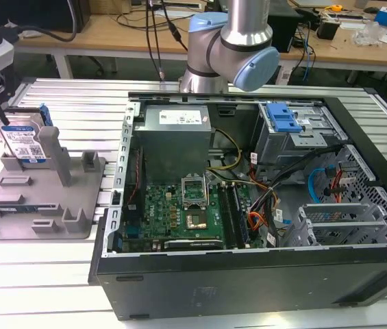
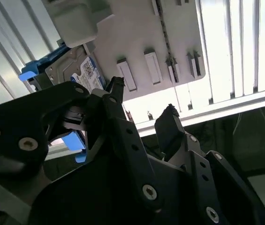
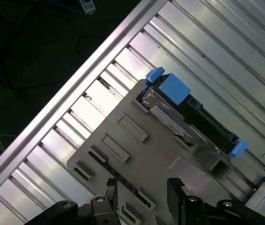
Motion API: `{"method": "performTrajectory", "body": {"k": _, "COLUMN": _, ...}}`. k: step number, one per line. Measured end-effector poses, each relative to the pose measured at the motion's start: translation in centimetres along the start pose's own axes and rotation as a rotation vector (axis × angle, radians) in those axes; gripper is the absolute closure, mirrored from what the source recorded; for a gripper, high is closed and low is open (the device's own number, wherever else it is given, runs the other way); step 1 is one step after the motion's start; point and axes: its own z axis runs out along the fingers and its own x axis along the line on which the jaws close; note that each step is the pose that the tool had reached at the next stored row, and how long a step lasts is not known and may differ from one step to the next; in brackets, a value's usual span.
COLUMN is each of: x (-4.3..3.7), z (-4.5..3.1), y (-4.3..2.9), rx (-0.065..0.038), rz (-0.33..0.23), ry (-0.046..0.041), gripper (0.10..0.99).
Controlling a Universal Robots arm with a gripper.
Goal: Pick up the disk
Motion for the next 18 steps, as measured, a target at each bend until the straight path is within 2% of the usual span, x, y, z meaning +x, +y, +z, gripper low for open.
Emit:
{"method": "performTrajectory", "body": {"k": 8, "x": 0.0, "z": 0.16, "y": 0.0, "rx": 0.002, "rz": -0.21, "ry": 0.006, "gripper": 0.545}}
{"method": "performTrajectory", "body": {"k": 12, "x": 0.0, "z": 0.33, "y": -0.01, "rx": 0.002, "rz": -0.346, "ry": 0.0112, "gripper": 0.545}}
{"method": "performTrajectory", "body": {"k": 14, "x": 0.0, "z": 0.38, "y": -0.01, "rx": 0.002, "rz": -0.384, "ry": 0.0127, "gripper": 0.545}}
{"method": "performTrajectory", "body": {"k": 18, "x": 0.0, "z": 0.6, "y": -0.02, "rx": 0.002, "rz": -0.525, "ry": 0.0183, "gripper": 0.545}}
